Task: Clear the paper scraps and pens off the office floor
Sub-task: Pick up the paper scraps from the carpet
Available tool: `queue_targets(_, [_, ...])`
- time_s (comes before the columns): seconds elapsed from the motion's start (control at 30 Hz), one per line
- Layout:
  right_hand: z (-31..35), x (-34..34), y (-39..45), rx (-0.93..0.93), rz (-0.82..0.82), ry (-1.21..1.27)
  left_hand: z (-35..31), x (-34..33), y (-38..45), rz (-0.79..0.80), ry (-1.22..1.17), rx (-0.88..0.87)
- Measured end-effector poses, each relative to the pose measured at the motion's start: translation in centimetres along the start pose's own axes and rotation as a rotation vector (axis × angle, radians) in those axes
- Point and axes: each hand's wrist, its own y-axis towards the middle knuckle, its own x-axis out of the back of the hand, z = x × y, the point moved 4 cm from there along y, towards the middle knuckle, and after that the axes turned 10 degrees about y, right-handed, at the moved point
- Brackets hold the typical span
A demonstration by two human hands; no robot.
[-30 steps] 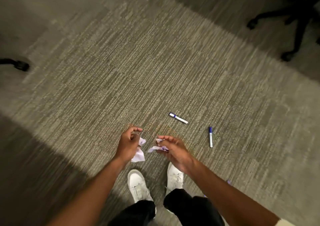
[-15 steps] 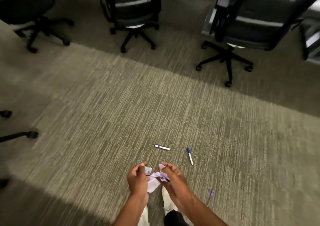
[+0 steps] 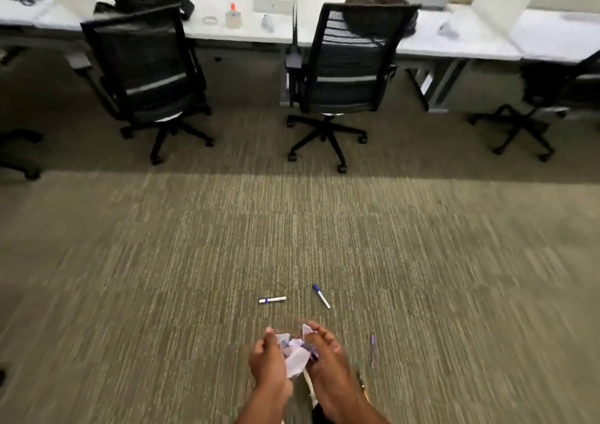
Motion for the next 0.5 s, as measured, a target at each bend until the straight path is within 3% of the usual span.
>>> queue_targets(0.5, [8.4,15.5,-7.9,0.419,-0.385,0.387,8.5,-14.1,-15.8,0.368,0.418,-0.102])
